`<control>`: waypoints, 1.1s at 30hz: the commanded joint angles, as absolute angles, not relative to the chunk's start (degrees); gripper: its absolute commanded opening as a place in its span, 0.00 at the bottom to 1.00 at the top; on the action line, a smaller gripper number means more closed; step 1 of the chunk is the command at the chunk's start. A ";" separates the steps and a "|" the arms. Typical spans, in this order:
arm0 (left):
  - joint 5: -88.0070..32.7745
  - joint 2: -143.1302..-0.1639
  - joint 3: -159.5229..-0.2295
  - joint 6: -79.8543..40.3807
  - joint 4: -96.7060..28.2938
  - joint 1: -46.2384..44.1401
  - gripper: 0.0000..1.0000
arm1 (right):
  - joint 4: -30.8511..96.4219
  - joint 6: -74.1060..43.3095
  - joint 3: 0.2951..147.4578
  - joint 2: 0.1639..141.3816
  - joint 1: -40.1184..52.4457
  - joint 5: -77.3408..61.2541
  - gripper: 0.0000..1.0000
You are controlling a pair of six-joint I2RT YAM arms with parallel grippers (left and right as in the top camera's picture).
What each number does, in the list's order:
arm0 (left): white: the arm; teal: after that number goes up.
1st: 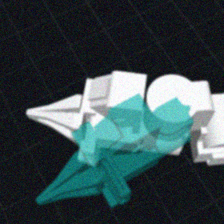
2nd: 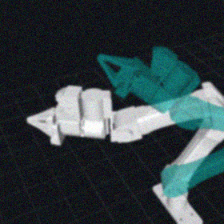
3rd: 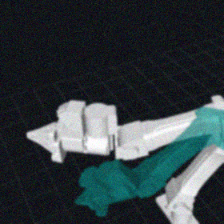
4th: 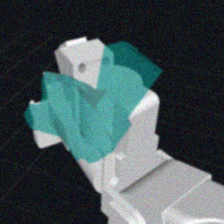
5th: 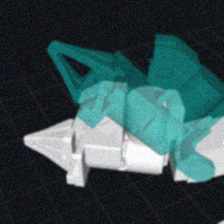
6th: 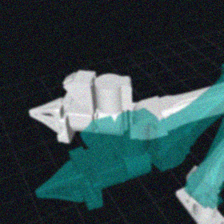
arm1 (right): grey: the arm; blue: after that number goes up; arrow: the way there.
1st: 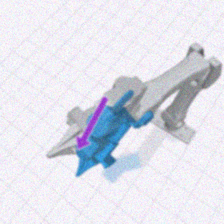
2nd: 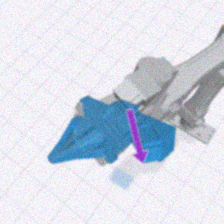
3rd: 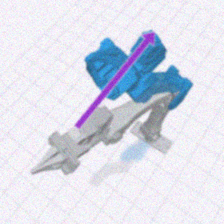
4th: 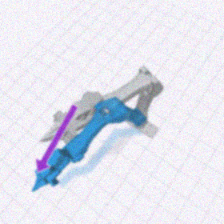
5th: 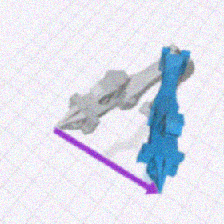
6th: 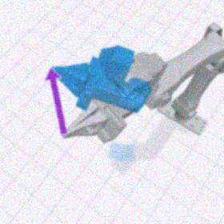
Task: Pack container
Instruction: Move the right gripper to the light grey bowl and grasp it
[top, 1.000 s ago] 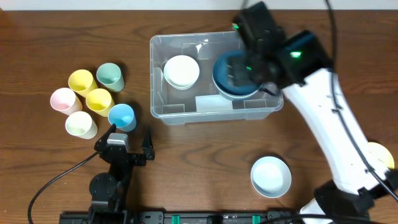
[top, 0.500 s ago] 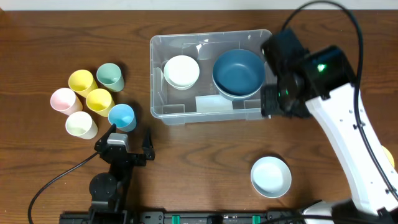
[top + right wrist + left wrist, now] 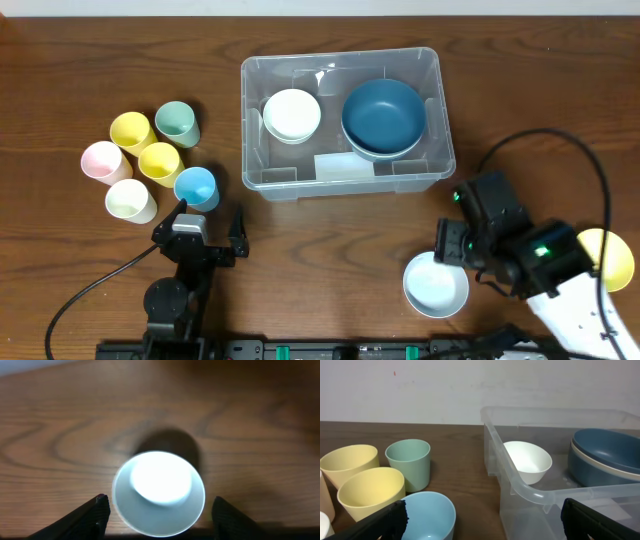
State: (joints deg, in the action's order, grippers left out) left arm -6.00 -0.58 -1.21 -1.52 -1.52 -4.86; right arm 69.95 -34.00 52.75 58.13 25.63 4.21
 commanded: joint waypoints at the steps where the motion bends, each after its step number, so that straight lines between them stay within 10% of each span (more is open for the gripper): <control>1: -6.87 -0.23 -0.23 -1.78 -3.40 -4.51 0.98 | 66.11 -37.10 45.06 57.98 26.26 2.61 0.66; 33: -6.87 -0.23 -0.23 -1.78 -3.38 -4.51 0.98 | 57.54 -36.88 33.26 63.40 15.38 -3.97 0.45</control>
State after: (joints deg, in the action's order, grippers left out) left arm -6.00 -0.58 -1.21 -1.52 -1.50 -4.86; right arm 57.58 -36.56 34.26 63.26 15.81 -2.24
